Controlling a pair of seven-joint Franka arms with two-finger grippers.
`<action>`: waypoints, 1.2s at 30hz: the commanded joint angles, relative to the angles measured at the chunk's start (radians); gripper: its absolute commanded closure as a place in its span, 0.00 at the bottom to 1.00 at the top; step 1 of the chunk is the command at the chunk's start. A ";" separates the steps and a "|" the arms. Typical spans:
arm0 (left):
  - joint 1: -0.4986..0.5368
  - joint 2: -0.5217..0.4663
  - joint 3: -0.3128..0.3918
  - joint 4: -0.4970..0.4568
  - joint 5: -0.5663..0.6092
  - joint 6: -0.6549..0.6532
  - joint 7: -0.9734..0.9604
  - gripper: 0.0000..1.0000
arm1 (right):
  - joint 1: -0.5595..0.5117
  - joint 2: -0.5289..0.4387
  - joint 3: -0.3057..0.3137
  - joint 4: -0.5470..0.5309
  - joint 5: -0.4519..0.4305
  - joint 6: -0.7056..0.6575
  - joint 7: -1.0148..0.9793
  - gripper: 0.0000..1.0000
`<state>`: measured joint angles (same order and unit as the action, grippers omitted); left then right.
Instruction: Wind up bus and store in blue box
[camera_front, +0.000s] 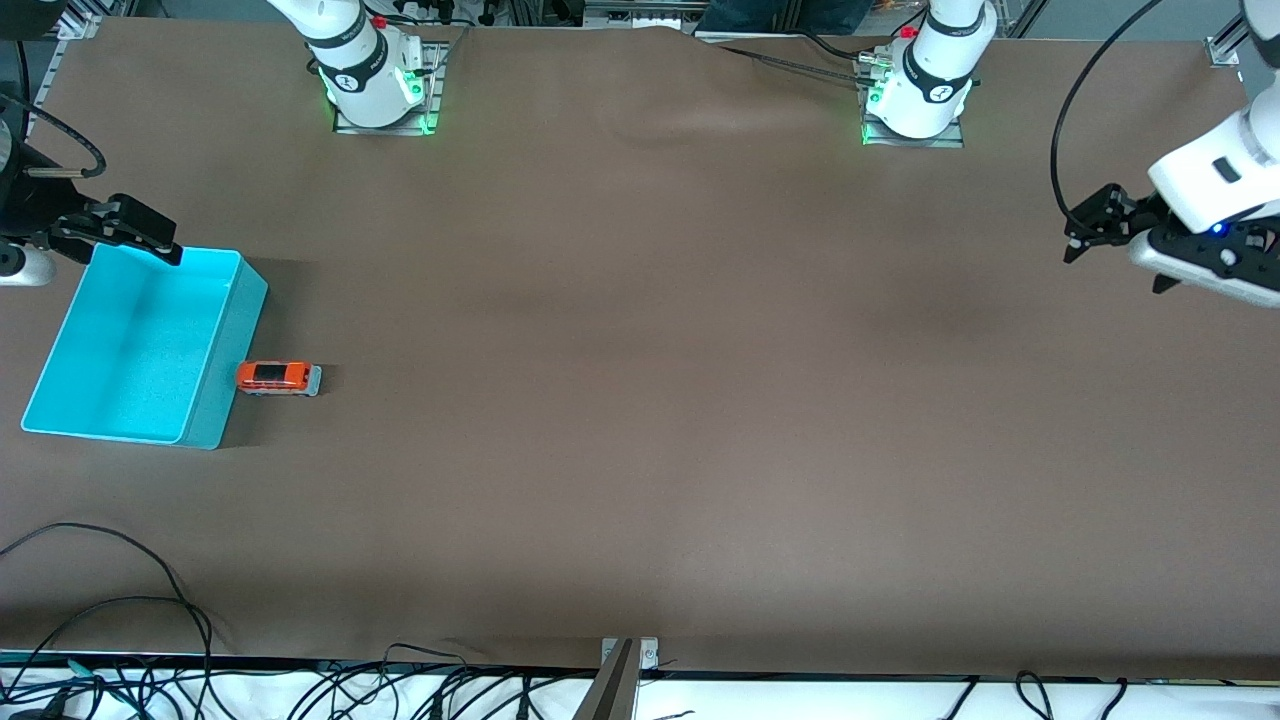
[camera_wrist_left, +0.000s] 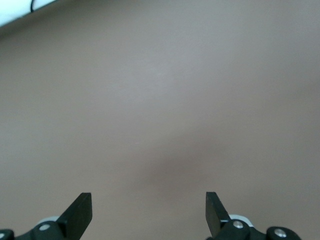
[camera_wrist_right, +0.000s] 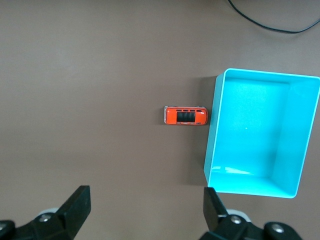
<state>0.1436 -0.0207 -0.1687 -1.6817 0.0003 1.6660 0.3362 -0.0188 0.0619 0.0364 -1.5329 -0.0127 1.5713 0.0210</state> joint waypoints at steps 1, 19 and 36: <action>-0.094 -0.070 0.133 -0.056 -0.083 -0.012 -0.063 0.00 | -0.001 0.001 -0.004 -0.001 -0.007 -0.010 0.014 0.00; -0.154 -0.088 0.129 -0.050 0.035 -0.075 -0.104 0.00 | -0.006 -0.024 -0.016 -0.084 -0.007 -0.019 0.016 0.00; -0.156 -0.068 0.120 -0.023 0.035 -0.123 -0.120 0.00 | -0.006 -0.040 -0.052 -0.377 -0.007 0.311 0.014 0.00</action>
<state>-0.0073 -0.0931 -0.0449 -1.7174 0.0079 1.5681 0.2382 -0.0246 0.0636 -0.0109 -1.7860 -0.0131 1.7645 0.0273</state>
